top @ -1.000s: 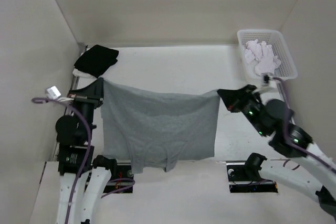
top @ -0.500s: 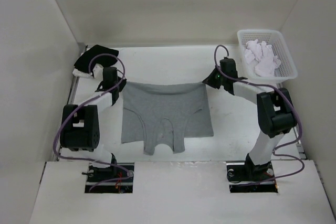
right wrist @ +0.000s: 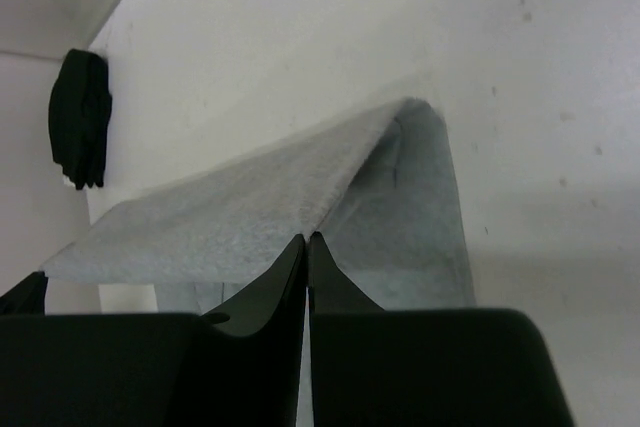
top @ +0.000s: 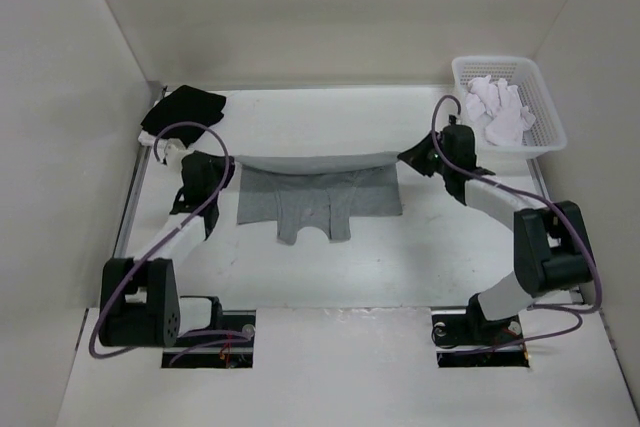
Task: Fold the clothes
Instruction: Fold the tank top
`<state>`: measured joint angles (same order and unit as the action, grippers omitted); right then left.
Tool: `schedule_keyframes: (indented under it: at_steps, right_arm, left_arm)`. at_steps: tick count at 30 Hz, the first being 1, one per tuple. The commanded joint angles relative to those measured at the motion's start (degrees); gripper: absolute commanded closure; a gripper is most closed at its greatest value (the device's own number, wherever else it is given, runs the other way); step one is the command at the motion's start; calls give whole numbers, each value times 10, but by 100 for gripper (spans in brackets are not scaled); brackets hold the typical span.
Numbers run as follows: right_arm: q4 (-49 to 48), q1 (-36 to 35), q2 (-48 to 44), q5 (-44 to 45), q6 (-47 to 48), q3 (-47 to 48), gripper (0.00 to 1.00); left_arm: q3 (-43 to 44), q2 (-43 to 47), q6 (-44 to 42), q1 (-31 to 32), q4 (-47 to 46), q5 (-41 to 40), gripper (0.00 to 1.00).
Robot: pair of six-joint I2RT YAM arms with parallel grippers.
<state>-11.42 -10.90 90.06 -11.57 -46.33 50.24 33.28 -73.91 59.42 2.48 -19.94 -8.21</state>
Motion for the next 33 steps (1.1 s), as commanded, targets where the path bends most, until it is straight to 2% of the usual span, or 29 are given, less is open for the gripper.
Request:
schedule_keyframes:
  at_steps: [1,8,13,17,18,22,24,27,33]
  right_arm:
    - [-67,-1,-65,0,-17,-59,95]
    - [-63,-6,-207,15,-17,-193,95]
    - [-39,-24,-292,27,-35,-284,95]
    - [-15,-42,-306,44,-49,-319,93]
    - [-10,-44,-306,52,-53,-327,90]
    - [10,-44,-320,66,-46,-343,63]
    - [12,-35,-335,74,-39,-347,54]
    - [2,-30,-303,80,-33,-325,43]
    - [-64,-36,-149,38,-24,-278,42]
  left_arm:
    - [-54,77,18,-17,-34,35,100]
    - [-148,249,29,-81,30,143,100]
    - [-191,343,26,-82,104,162,100]
    - [-228,368,10,-96,158,158,97]
    - [-234,360,6,-102,160,159,94]
    - [-226,339,4,-141,160,166,74]
    - [-213,341,10,-146,156,161,69]
    - [-204,330,24,-111,125,137,69]
    - [-165,258,10,61,54,51,70]
